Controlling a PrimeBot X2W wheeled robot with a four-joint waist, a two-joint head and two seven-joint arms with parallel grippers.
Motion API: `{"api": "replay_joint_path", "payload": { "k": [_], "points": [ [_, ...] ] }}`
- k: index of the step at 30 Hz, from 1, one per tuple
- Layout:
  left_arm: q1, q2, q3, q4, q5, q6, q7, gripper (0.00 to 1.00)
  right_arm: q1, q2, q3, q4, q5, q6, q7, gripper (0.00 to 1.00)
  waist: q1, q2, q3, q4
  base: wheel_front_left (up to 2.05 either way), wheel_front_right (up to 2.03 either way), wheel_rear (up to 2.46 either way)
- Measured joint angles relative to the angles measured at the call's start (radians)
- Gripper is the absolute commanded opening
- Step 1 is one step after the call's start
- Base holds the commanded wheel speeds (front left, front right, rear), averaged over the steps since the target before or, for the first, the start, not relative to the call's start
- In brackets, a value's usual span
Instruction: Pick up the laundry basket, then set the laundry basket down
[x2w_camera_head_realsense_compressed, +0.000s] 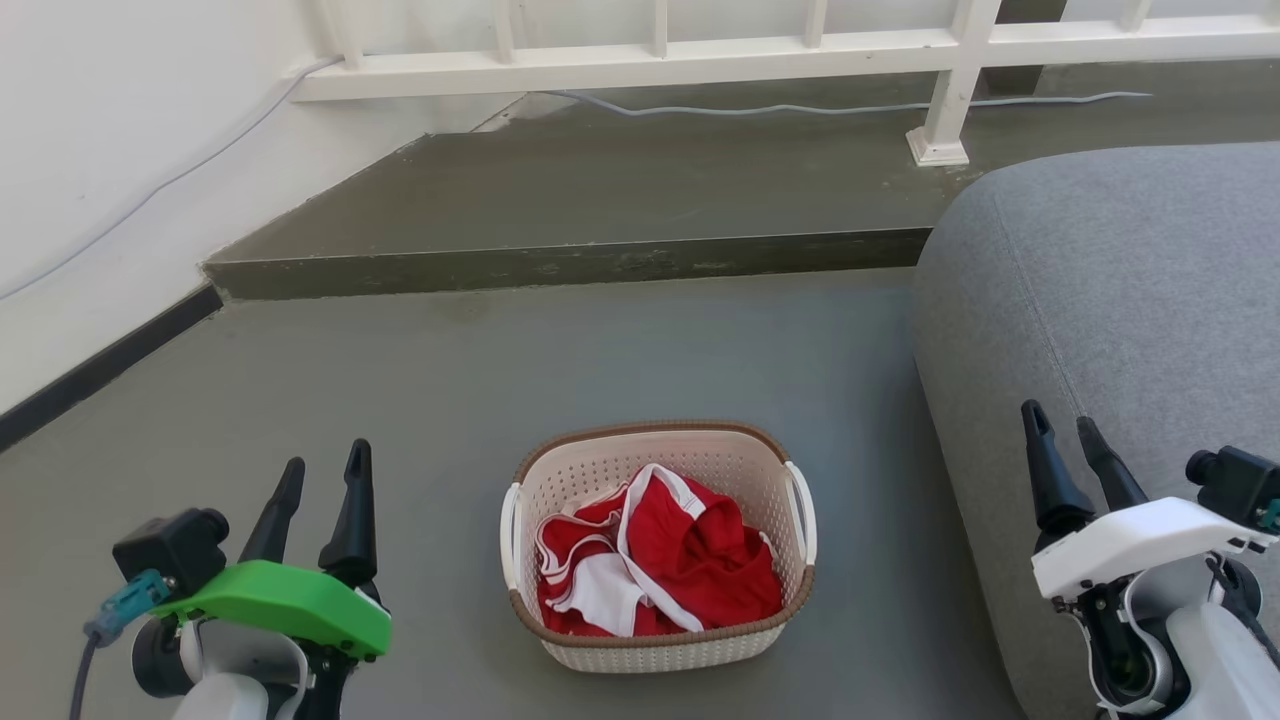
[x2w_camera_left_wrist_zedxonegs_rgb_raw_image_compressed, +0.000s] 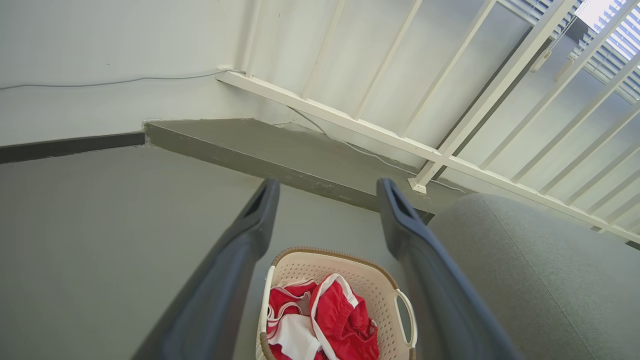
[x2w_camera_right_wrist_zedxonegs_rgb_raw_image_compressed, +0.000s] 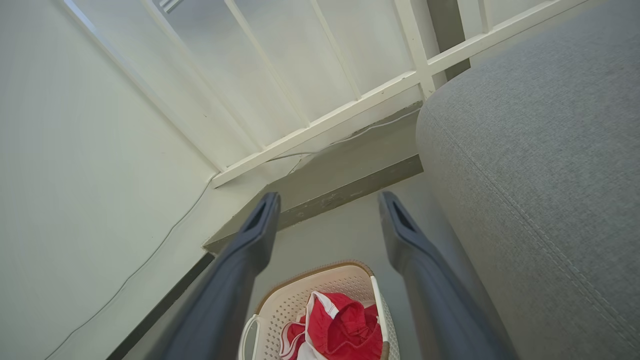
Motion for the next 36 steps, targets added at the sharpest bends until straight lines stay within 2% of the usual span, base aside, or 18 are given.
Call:
{"api": "replay_joint_path", "payload": {
  "k": [18,36],
  "points": [
    [0.034,-0.005,-0.032,0.028,0.211,0.054,-0.058,1.00,0.023,-0.006,0.053,0.032,-0.215,-0.052,-0.066,1.00,0.0000,0.0000,-0.015,-0.003,0.00,0.00,0.00],
    [0.035,-0.007,-0.073,0.037,0.408,0.093,-0.114,1.00,0.024,-0.025,0.096,0.038,-0.423,-0.088,-0.125,1.00,0.0000,0.0000,-0.022,-0.006,0.00,0.00,0.00]
  ]
}}
